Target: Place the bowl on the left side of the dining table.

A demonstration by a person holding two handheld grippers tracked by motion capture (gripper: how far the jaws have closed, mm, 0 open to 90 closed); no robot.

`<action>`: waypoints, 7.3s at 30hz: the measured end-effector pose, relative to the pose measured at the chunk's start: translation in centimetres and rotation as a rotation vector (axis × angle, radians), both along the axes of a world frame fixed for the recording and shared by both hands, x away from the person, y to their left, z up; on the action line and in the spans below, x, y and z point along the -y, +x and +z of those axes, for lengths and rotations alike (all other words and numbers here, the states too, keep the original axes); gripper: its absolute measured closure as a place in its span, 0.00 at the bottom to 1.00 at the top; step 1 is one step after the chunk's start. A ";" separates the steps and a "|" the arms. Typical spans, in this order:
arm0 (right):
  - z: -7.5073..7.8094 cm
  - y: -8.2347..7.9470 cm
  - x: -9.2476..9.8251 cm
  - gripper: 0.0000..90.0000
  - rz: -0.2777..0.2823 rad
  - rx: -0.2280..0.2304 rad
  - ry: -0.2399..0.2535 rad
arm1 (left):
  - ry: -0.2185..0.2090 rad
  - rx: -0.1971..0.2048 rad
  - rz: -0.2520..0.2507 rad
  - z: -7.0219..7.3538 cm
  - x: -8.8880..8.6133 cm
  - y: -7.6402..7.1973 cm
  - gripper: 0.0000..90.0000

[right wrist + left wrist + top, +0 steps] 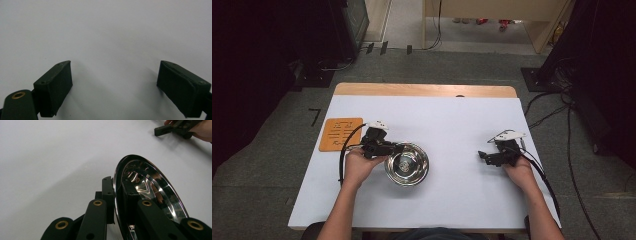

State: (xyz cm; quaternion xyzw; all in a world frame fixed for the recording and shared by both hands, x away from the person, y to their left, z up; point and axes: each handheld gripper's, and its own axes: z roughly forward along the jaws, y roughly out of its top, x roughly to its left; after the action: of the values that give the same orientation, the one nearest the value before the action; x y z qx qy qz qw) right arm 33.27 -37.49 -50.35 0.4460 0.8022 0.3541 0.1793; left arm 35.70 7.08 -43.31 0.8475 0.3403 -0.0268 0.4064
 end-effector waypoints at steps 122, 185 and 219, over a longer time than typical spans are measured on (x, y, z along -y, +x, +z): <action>0.0 0.0 0.0 0.14 -0.001 -0.001 0.001 | -0.023 0.008 0.247 1.2 -8.3 5.4 0.94; 0.0 0.0 0.0 0.14 -0.003 -0.002 0.005 | -0.044 0.031 0.517 -1.1 -16.0 7.1 0.94; 0.0 0.0 0.0 0.14 -0.003 -0.002 0.004 | -0.015 0.004 0.656 -2.2 -20.1 6.2 0.92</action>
State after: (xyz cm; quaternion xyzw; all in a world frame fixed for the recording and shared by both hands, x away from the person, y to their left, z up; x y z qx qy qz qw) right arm 33.26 -37.45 -50.36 0.4478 0.8010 0.3553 0.1780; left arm 41.86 27.21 -45.53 0.6897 0.5943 0.1047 0.4002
